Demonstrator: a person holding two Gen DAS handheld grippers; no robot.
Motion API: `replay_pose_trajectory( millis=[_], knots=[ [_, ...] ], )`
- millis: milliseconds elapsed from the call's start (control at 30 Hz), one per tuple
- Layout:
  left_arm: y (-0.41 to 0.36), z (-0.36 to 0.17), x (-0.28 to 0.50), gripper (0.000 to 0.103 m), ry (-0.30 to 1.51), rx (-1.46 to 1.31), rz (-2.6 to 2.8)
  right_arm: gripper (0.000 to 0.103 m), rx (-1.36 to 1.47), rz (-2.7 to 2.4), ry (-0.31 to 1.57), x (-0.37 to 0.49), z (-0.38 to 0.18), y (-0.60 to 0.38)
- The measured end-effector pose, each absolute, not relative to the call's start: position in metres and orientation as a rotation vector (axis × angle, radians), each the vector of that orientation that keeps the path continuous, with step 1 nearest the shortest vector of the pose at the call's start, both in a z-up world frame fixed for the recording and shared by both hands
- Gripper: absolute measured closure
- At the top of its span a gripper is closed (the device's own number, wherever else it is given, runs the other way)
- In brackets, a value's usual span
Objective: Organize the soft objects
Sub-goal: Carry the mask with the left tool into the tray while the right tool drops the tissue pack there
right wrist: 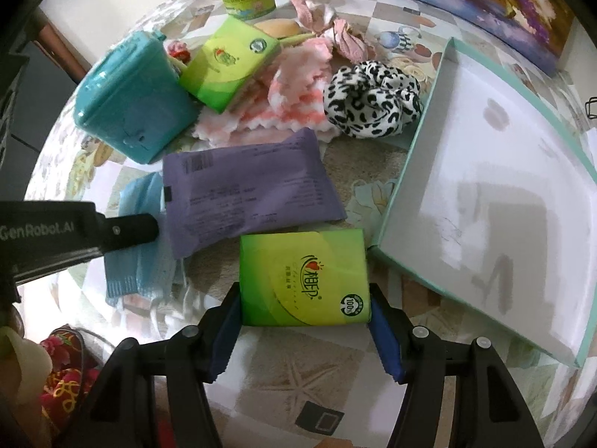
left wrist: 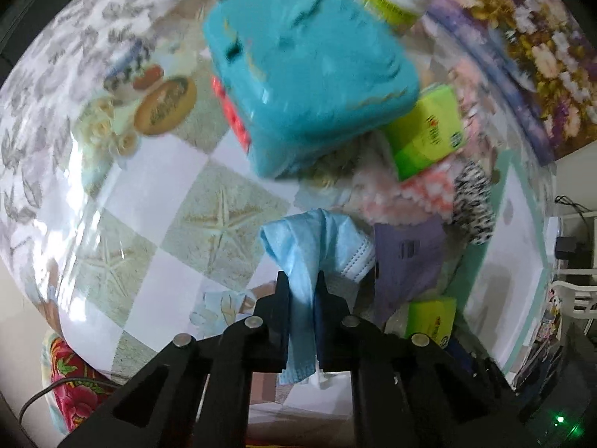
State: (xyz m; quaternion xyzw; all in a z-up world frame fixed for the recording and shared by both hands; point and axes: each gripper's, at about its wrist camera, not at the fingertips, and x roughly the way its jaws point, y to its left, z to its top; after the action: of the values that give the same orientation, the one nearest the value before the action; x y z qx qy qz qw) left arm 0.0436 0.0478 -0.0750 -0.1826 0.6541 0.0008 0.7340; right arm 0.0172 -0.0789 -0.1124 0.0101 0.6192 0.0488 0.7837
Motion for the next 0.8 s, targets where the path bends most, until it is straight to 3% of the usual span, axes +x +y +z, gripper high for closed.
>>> replay_pose_trajectory(
  millis=[600, 800],
  knots=[
    [0.064, 0.001, 0.025, 0.092, 1.099, -0.353, 0.001, 0.037, 0.220, 0.122, 1.127, -0.024, -0.020, -0.140],
    [0.039, 0.016, 0.025, 0.092, 1.017, -0.311, -0.088, 0.037, 0.251, -0.036, 1.120, -0.010, -0.030, -0.164]
  ],
)
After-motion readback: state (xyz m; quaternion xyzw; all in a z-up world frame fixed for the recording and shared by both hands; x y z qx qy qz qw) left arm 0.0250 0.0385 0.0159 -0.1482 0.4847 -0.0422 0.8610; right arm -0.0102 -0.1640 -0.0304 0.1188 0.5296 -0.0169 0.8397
